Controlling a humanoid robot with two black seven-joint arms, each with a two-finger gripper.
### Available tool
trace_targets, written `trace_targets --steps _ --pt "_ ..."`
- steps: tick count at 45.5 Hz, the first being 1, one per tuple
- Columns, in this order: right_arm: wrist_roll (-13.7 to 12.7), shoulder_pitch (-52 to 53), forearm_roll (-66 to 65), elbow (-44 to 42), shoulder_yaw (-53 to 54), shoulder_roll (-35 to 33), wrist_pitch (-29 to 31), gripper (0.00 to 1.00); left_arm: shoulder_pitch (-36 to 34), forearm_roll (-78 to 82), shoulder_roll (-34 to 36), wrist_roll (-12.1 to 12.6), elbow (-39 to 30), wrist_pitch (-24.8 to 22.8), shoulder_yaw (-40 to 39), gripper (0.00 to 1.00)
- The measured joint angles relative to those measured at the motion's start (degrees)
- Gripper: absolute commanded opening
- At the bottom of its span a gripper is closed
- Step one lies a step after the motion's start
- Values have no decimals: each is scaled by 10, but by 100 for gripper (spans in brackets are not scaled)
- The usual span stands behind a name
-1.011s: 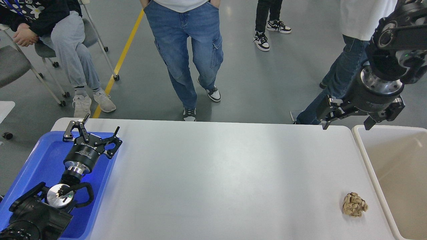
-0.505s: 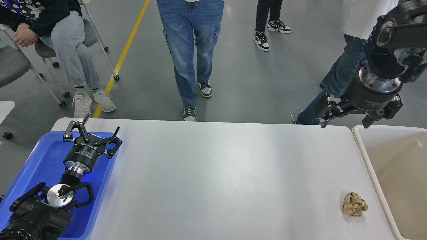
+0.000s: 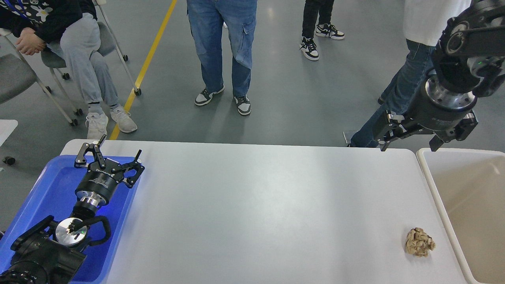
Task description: Tidy desktop
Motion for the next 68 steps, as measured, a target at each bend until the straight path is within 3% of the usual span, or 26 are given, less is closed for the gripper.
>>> trace_targets --steps 47,68 --pt "8 -8 69 -17 11 1 25 100 0 0 0 0 0 0 0 100" --pt "8 -35 26 -17 3 -16 23 100 0 0 0 0 0 0 0 100"
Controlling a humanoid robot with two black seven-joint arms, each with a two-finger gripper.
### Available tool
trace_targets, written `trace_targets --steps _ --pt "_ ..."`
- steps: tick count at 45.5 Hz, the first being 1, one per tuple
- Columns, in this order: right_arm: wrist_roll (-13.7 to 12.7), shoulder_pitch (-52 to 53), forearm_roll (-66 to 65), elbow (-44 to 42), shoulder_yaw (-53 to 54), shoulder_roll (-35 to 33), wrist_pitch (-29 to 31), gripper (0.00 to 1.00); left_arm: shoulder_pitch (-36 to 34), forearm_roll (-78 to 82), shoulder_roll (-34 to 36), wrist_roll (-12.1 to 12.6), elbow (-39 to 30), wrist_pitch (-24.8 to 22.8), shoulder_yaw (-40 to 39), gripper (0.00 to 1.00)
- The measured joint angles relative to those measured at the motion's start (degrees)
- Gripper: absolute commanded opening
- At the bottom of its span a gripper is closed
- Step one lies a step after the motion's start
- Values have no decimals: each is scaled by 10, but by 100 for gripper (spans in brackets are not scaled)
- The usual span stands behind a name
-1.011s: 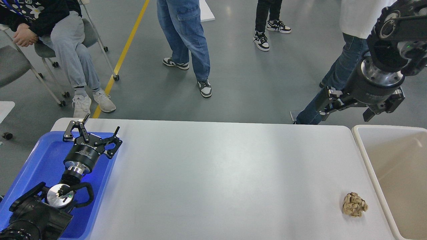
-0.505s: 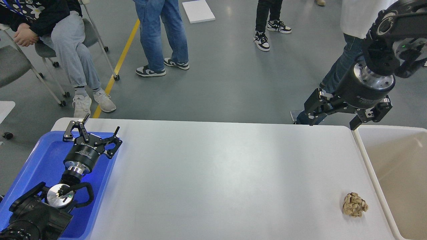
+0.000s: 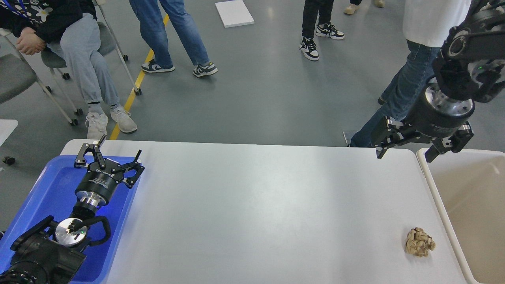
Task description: Tidy desktop
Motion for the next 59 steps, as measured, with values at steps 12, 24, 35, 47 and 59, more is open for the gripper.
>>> trace_targets --steps 12,24,35,47,59 --pt "0 -24 -27 0 3 -80 1 100 0 0 0 0 0 0 0 100" --pt "0 -44 -92 -5 5 -158 1 100 0 0 0 0 0 0 0 100" --pt "0 -82 -127 -24 9 -206 1 100 0 0 0 0 0 0 0 100" --pt "0 -139 -172 -50 50 -246 1 100 0 0 0 0 0 0 0 100" --pt "0 -232 -208 -97 109 -261 0 100 0 0 0 0 0 0 0 100"
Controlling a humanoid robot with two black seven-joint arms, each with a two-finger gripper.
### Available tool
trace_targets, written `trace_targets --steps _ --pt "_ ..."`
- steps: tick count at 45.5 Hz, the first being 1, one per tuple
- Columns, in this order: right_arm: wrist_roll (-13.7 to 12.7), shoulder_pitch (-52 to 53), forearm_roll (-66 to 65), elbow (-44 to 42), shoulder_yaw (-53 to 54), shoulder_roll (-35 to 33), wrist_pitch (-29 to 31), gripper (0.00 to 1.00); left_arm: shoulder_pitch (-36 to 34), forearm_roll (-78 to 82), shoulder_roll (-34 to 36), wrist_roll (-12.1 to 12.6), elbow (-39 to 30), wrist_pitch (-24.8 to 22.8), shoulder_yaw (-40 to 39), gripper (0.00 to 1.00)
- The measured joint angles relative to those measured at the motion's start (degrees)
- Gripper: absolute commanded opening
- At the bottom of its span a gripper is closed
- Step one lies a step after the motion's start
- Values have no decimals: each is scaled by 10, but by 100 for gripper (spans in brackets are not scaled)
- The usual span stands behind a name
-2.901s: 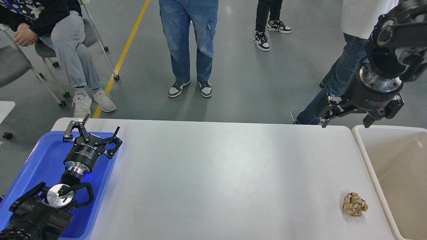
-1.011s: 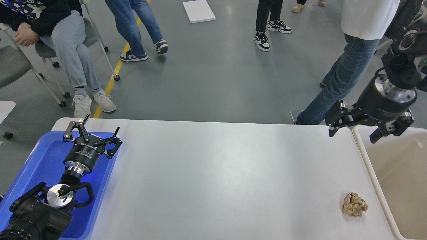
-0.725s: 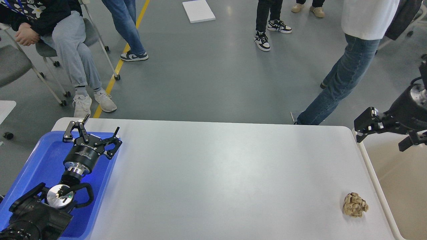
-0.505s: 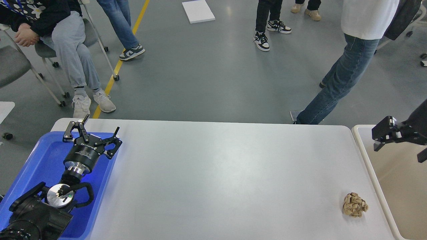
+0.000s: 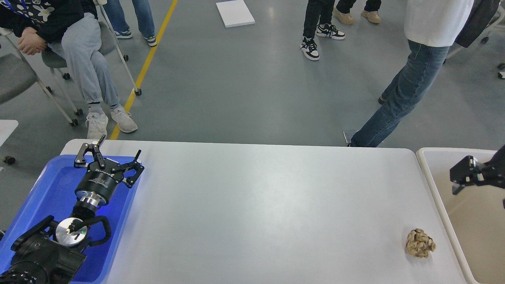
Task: Tidy desktop
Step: 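Move the right gripper down toward the crumpled tan paper ball, then close the right gripper around the crumpled paper ball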
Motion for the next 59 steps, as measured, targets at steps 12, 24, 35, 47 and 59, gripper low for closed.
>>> trace_targets --steps 12,24,35,47,59 --pt "0 -113 -15 -69 81 -1 -1 100 0 0 0 0 0 0 0 100" --pt "1 -193 -19 -114 126 8 -5 99 0 0 0 -1 0 0 -1 100" --pt "1 -255 -16 -136 162 31 -30 100 0 0 0 -1 0 0 0 100" --pt "0 -325 -10 -144 196 81 -117 100 0 0 0 -1 0 0 0 100" --pt "0 -356 -8 -145 204 107 -157 100 0 0 0 0 0 0 0 100"
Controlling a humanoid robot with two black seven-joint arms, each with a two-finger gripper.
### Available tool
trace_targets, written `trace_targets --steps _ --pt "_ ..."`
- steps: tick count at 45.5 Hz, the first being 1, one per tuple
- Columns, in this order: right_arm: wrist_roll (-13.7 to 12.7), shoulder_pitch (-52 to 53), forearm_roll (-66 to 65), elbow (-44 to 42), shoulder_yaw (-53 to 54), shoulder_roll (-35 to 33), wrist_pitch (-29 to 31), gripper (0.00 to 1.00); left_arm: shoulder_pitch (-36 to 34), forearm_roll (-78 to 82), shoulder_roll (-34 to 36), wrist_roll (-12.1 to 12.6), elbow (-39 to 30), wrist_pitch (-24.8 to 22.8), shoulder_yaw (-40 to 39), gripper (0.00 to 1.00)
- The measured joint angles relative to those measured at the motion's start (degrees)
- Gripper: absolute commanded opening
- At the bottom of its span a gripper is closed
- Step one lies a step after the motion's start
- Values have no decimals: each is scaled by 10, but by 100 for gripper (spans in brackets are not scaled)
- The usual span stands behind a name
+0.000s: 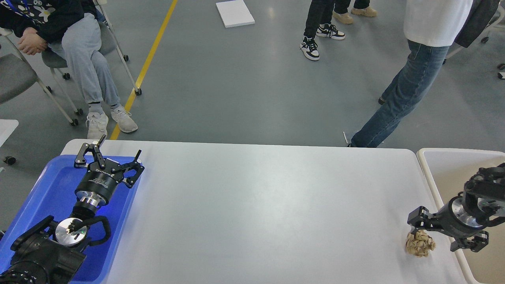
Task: Tidy desktop
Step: 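Close the right gripper around the crumpled paper ball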
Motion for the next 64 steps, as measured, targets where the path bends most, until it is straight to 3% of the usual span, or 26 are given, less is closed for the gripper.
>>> trace_targets --steps 20,38,64 --pt "0 -17 1 -2 20 5 -20 100 0 0 0 1 0 0 0 100" --pt "0 -35 1 -3 47 16 -90 100 0 0 0 0 0 0 0 100" --pt "0 -67 0 -8 50 29 -124 100 0 0 0 0 0 0 0 100"
